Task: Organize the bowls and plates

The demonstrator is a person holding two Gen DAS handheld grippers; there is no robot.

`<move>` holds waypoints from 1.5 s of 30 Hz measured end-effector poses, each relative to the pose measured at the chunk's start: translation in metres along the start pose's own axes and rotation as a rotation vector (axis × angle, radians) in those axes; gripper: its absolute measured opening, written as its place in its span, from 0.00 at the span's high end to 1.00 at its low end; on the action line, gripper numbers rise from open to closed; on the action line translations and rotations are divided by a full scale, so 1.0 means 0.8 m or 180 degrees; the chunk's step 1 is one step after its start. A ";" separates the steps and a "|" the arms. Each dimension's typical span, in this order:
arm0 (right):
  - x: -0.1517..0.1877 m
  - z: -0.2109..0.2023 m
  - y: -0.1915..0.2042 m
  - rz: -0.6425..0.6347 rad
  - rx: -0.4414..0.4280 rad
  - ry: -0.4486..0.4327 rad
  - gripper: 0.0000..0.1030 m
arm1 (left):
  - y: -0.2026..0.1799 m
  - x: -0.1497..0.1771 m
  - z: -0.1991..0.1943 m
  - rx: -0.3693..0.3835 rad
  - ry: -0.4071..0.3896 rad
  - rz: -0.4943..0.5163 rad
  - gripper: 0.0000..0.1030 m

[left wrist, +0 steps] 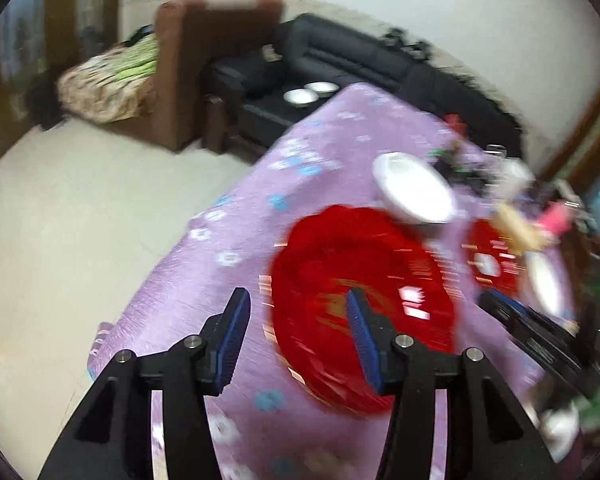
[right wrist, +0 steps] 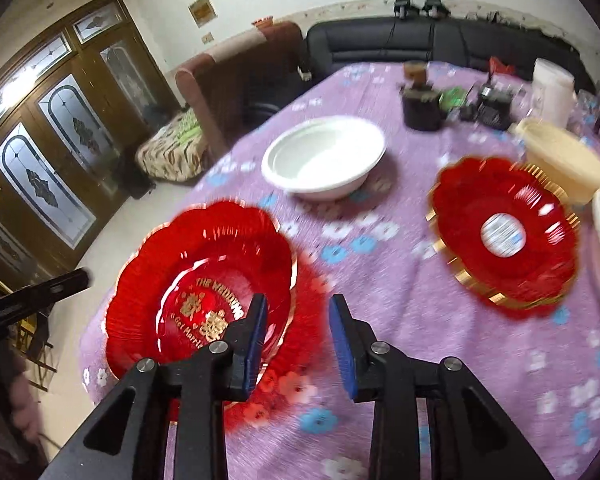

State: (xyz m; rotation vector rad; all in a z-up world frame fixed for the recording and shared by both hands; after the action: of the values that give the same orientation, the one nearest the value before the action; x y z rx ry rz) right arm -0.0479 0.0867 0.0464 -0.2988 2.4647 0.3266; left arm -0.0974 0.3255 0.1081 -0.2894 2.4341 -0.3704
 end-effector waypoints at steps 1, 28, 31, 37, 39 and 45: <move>-0.006 -0.013 -0.004 -0.0017 0.0025 -0.0051 0.66 | -0.015 -0.004 -0.024 0.0155 -0.0024 0.0082 0.52; -0.246 0.006 -0.022 0.0152 0.0245 0.0032 0.32 | -0.078 -0.233 0.102 0.0073 0.0125 0.0333 0.12; -0.217 0.081 -0.047 0.0224 0.0295 0.0326 0.39 | -0.072 -0.214 0.199 0.0188 0.0555 0.0162 0.38; -0.199 0.156 -0.060 0.0180 0.0419 0.0533 0.40 | -0.078 -0.188 0.306 0.0220 0.1017 0.0123 0.45; -0.197 0.169 -0.059 0.0176 0.0432 0.0586 0.40 | -0.077 -0.187 0.323 0.0214 0.1115 0.0099 0.45; -0.188 0.195 -0.055 0.0097 0.0442 0.0705 0.53 | -0.079 -0.179 0.349 0.0178 0.1278 0.0169 0.78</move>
State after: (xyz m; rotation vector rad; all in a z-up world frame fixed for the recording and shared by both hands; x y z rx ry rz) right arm 0.1692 0.1127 0.0109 -0.2501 2.6963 0.1398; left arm 0.1966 0.2555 0.0022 -0.1342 2.8107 -0.5132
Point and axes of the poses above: each gripper's, at about its wrist camera, not at the fingertips, and z roughly the way its jaws point, y to its left, x to its underside, the point moved 2 cm from there along z, roughly the way its jaws point, and after that the axes turned 6 degrees about x, right-handed, at the moved point
